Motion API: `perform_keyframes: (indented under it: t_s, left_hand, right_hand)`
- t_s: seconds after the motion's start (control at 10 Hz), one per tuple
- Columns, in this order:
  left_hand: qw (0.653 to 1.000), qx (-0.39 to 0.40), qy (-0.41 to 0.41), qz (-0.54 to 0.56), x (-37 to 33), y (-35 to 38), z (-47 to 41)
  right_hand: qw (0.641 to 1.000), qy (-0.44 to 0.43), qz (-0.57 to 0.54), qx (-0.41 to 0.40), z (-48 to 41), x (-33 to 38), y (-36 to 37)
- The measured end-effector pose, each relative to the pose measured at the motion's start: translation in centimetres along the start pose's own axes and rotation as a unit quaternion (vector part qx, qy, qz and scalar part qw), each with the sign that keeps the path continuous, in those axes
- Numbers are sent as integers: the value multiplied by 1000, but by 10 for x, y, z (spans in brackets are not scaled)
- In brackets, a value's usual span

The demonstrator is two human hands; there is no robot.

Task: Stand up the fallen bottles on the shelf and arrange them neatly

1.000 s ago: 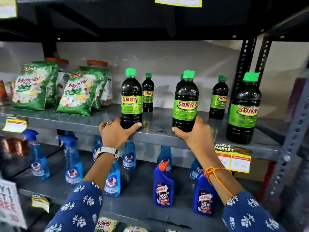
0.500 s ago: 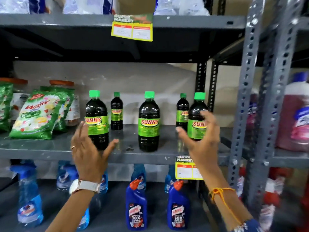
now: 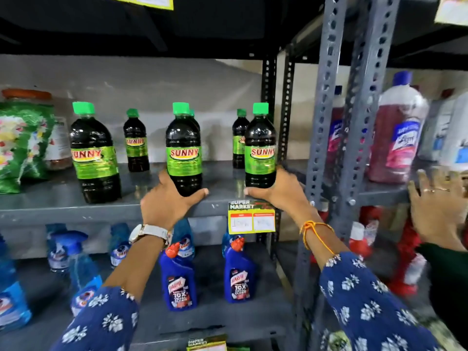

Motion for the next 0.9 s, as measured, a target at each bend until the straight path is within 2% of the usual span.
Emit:
perform_keyframes:
  t_s: [0.3, 0.8, 0.9]
  left_hand:
    - [1000, -1, -5, 18, -3, -2, 2]
    - [998, 41, -17, 43, -5, -11, 1]
    - [993, 48, -20, 105, 3, -14, 11]
  right_hand:
    - [1000, -10, 12, -17, -1, -1, 2]
    - [1000, 4, 4, 30, -7, 3, -1]
    - [997, 49, -52, -33, 4, 4, -4]
Point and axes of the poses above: each hand's wrist, its own z-axis away from the middle knuckle, its own y-axis out of the palm, x = y × z, the point moved 1 cm from there along -z, towards the middle knuckle
